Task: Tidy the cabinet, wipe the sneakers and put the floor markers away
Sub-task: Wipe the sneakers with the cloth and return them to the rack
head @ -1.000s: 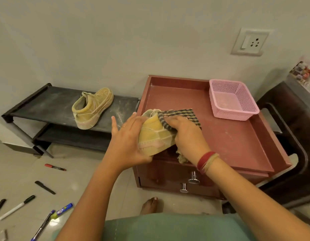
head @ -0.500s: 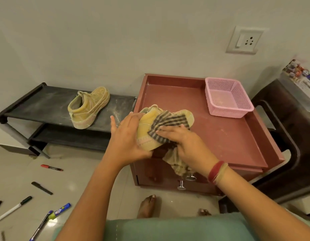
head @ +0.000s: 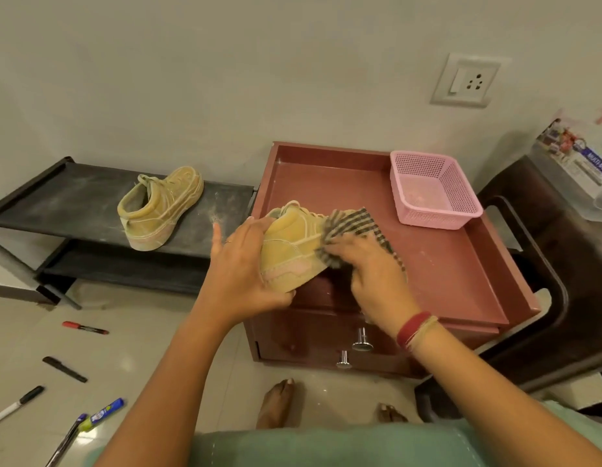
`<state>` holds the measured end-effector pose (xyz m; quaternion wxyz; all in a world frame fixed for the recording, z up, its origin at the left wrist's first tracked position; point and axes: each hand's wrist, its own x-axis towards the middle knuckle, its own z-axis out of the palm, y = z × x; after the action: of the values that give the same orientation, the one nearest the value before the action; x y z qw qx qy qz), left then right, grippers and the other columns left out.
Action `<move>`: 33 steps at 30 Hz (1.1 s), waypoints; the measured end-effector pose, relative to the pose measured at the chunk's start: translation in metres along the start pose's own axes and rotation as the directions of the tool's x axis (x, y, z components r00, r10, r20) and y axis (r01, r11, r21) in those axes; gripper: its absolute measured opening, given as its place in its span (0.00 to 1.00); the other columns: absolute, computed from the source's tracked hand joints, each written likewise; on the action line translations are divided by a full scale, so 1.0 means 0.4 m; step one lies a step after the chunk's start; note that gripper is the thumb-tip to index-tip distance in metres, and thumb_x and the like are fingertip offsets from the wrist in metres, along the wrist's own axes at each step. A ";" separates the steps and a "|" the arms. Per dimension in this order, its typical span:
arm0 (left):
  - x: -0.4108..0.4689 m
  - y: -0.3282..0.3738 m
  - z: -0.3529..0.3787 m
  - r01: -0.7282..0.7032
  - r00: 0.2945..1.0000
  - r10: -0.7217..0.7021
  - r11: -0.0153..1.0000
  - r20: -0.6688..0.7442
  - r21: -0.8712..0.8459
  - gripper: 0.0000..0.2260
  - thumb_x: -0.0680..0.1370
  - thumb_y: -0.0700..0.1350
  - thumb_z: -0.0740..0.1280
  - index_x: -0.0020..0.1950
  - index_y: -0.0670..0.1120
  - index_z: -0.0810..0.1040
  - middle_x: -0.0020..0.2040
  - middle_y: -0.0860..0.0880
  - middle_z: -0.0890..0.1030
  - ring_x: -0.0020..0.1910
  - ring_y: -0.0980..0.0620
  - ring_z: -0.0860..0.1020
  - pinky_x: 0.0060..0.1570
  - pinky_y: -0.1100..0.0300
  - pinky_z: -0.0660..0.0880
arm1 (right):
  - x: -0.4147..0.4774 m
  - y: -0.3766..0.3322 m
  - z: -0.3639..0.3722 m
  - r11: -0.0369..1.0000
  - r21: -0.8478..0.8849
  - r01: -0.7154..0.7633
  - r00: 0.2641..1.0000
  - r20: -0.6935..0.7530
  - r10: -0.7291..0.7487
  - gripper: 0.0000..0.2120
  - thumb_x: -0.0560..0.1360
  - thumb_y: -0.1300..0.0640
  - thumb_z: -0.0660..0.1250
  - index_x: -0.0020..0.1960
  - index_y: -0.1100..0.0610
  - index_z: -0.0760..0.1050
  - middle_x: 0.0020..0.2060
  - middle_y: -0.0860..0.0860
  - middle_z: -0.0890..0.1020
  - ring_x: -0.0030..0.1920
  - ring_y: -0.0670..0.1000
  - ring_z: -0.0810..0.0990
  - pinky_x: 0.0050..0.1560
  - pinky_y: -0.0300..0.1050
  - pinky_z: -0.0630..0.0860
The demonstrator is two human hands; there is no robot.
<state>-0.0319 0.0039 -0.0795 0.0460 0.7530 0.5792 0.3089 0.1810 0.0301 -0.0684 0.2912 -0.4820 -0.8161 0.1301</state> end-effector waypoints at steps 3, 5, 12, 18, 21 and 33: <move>-0.004 -0.011 0.000 -0.008 1.000 0.008 1.000 0.011 0.022 0.44 0.59 0.63 0.69 0.71 0.47 0.63 0.66 0.51 0.72 0.72 0.45 0.65 0.71 0.35 0.43 | -0.011 -0.008 0.017 0.994 0.003 0.112 0.992 0.055 -0.112 0.29 0.64 0.71 0.53 0.59 0.57 0.78 0.58 0.52 0.79 0.60 0.49 0.73 0.72 0.54 0.59; -0.005 -0.007 -0.002 -0.011 1.000 0.010 1.000 0.017 0.024 0.44 0.59 0.63 0.69 0.71 0.47 0.63 0.66 0.51 0.72 0.73 0.45 0.64 0.71 0.36 0.43 | 0.022 0.023 -0.002 1.000 0.000 -0.012 1.000 -0.013 0.012 0.28 0.65 0.72 0.54 0.61 0.57 0.77 0.58 0.53 0.79 0.61 0.54 0.74 0.68 0.55 0.65; -0.006 -0.003 -0.007 -0.084 0.996 0.083 0.996 0.036 0.043 0.42 0.60 0.60 0.71 0.70 0.49 0.62 0.67 0.51 0.72 0.74 0.44 0.61 0.72 0.36 0.44 | 0.077 0.057 -0.053 0.949 0.255 -0.185 0.923 -0.286 0.257 0.27 0.68 0.76 0.53 0.61 0.58 0.75 0.55 0.54 0.80 0.57 0.52 0.76 0.58 0.33 0.67; -0.001 -0.003 0.000 -0.104 0.994 0.103 0.994 0.040 0.022 0.41 0.59 0.58 0.71 0.68 0.45 0.63 0.66 0.47 0.73 0.76 0.44 0.58 0.73 0.43 0.46 | 0.051 -0.032 0.003 0.963 0.177 0.204 0.972 0.079 -0.220 0.27 0.69 0.69 0.57 0.66 0.53 0.72 0.64 0.51 0.74 0.65 0.49 0.71 0.69 0.45 0.65; -0.004 -0.008 -0.004 -0.086 0.995 0.087 0.996 0.046 -0.012 0.41 0.59 0.57 0.72 0.69 0.46 0.63 0.67 0.48 0.72 0.76 0.45 0.57 0.73 0.44 0.46 | 0.065 0.007 0.027 0.971 0.227 0.076 0.989 0.104 -0.102 0.24 0.70 0.56 0.61 0.66 0.43 0.70 0.68 0.48 0.70 0.70 0.49 0.65 0.70 0.62 0.57; -0.006 -0.015 -0.005 -0.079 0.995 0.080 0.997 0.060 -0.011 0.41 0.59 0.58 0.72 0.70 0.48 0.63 0.67 0.50 0.72 0.76 0.46 0.57 0.73 0.47 0.43 | 0.055 0.003 0.007 0.973 0.231 -0.005 0.988 0.154 -0.031 0.34 0.66 0.69 0.54 0.67 0.44 0.70 0.72 0.45 0.63 0.73 0.47 0.58 0.74 0.50 0.55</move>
<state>-0.0382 0.0030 -0.0815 0.0544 0.7842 0.5457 0.2902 0.1721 0.0497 -0.0634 0.2810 -0.4277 -0.8190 0.2597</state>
